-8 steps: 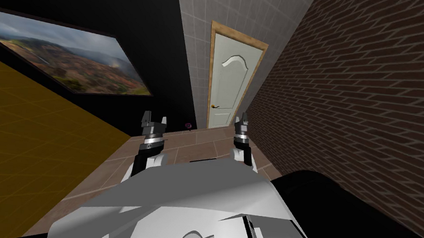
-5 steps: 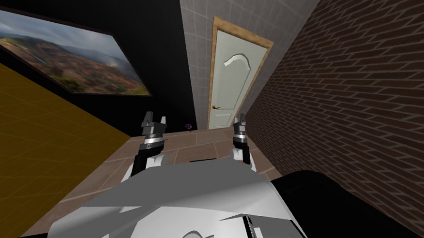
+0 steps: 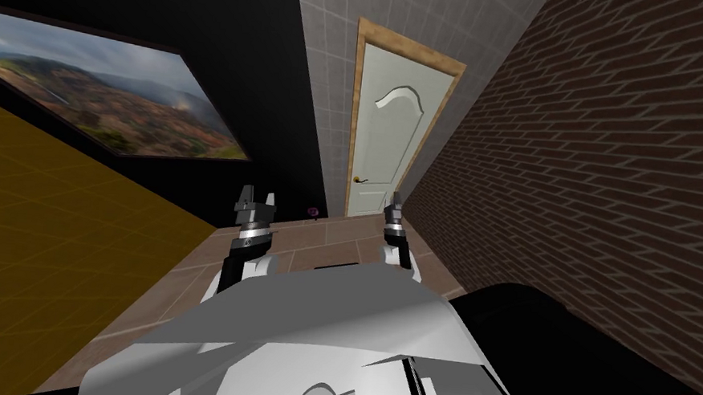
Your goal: Pull the door open
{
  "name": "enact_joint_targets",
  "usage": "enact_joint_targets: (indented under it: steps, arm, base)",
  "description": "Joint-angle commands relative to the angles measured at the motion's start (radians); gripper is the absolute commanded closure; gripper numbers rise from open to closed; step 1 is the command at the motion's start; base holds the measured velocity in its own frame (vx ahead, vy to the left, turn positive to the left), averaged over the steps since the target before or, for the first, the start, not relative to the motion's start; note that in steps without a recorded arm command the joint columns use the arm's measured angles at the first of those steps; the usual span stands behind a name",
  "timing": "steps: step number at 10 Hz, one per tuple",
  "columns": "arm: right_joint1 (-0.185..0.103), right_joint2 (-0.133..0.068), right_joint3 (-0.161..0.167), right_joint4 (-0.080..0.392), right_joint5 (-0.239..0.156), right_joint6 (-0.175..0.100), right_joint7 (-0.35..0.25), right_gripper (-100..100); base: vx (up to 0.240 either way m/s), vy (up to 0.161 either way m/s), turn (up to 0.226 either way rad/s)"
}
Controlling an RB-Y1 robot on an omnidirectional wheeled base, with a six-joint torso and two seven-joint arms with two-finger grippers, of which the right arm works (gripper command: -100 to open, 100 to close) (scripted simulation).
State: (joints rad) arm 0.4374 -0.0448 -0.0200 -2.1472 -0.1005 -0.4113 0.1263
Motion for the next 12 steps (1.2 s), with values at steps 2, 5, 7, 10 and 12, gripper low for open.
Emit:
enact_joint_targets:
  steps: [2, 5, 7, 10, 12]
  arm:
    - [-0.015, -0.011, -0.001, 0.051, 0.0, -0.01, -0.008, -100]
    - [-0.036, -0.026, -0.005, 0.119, 0.0, -0.021, -0.02, -100]
    - [-0.05, -0.036, -0.007, 0.165, 0.0, -0.029, -0.029, -100]
    - [-0.073, -0.052, -0.011, 0.24, -0.001, -0.041, -0.042, -100]
    - [-0.089, -0.062, -0.014, 0.292, -0.001, -0.05, -0.051, -100]
  base:
    - [0.096, -0.021, 0.043]
    - [0.091, -0.008, 0.048]
    - [0.091, -0.02, 0.047]
    - [0.105, -0.012, 0.053]
    - [0.099, -0.018, 0.057]
